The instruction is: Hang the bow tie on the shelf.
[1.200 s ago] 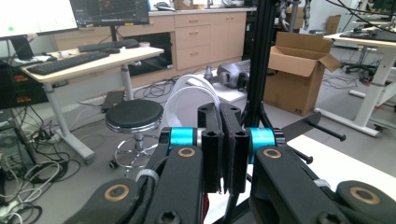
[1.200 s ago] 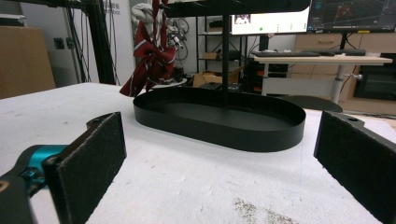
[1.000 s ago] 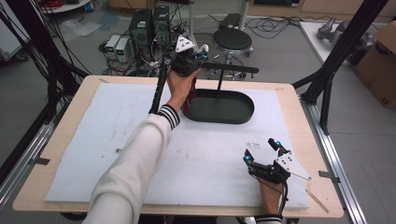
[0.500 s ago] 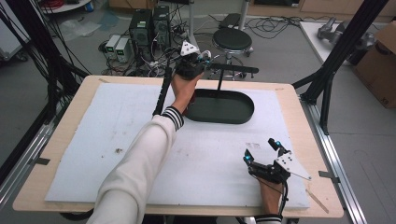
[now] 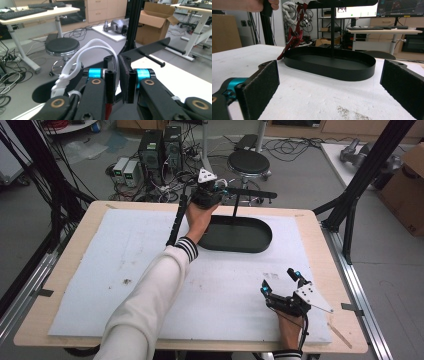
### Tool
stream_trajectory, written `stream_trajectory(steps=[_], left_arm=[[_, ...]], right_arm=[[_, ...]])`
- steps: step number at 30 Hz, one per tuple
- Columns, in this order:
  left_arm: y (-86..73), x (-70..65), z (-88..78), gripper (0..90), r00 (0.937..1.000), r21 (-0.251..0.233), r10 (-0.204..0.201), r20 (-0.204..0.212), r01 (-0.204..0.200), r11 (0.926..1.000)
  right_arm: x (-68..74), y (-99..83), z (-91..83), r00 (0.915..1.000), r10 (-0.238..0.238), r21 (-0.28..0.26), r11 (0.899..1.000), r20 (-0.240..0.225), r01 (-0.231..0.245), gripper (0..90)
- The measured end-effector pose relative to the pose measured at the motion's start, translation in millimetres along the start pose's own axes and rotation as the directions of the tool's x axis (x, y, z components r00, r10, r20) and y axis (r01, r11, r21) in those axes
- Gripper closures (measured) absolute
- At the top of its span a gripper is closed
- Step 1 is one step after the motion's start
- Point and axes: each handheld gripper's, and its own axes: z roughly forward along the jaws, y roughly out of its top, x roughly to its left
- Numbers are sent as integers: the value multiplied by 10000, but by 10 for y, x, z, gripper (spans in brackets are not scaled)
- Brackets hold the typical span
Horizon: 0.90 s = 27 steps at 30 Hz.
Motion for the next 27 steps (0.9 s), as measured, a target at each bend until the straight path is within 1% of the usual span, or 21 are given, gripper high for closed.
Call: stream_trajectory(steps=[4, 6, 8, 10, 11, 13, 15, 16, 19, 20, 22, 23, 24, 27], left_arm=[[-22, -13, -22, 770, 10000, 208, 74, 3, -74, 9998], [-29, -13, -34, 731, 10000, 389, 13, 4, -13, 9992], [-31, -10, -43, 678, 9999, 606, -103, 18, 101, 9981], [-30, -8, -52, 633, 9997, 699, -239, 45, 235, 9973], [-28, -8, -55, 598, 9994, 756, -323, 93, 315, 9966], [-29, -14, -54, 584, 9989, 887, -428, 212, 408, 9952], [-40, -23, -48, 530, 9984, 1046, -461, 322, 425, 9936], [-43, -29, -51, 511, 9987, 1036, -384, 345, 347, 9940], [-35, -54, -61, 470, 9981, 1010, -407, 456, 359, 9942], [-29, -59, -67, 465, 9977, 1025, -415, 535, 359, 9941], [-16, -73, -75, 464, 9973, 946, -416, 607, 358, 9949], [-8, -74, -78, 463, 9975, 970, -351, 614, 291, 9949], [-3, -70, -79, 461, 9976, 975, -315, 610, 254, 9949], [2, -65, -78, 428, 9980, 971, -295, 558, 240, 9950]], right_arm=[[2, 0, 0, 10000, -12, 8, 10000, 8, 12, 12], [2, 0, 0, 10000, -7, 3, 10000, 3, 7, 12], [0, 0, 2, 10000, -65, -6, 10000, -1, 65, 11], [-1, 0, 2, 10000, -97, -18, 10000, 10, 97, 12], [-1, 0, 1, 9999, -111, -17, 9999, 7, 111, 11], [0, 0, 1, 9999, -117, -21, 9999, 8, 117, 12], [0, 0, 1, 9999, -129, -28, 9999, 10, 129, 11], [0, 0, 0, 9999, -131, -18, 9999, 8, 131, 12], [6, -1, -1, 10000, -89, 1, 10000, -9, 89, 12], [8, -1, -3, 10000, -62, 23, 10000, -8, 62, 11], [-1, 0, 1, 9999, -159, -33, 9999, 1, 159, 12], [3, -1, -1, 9999, -104, -10, 9999, -2, 104, 12], [-1, 0, 1, 9999, -156, -39, 9999, 0, 156, 12], [8, -1, -2, 10000, -71, 14, 10000, -8, 71, 12]])
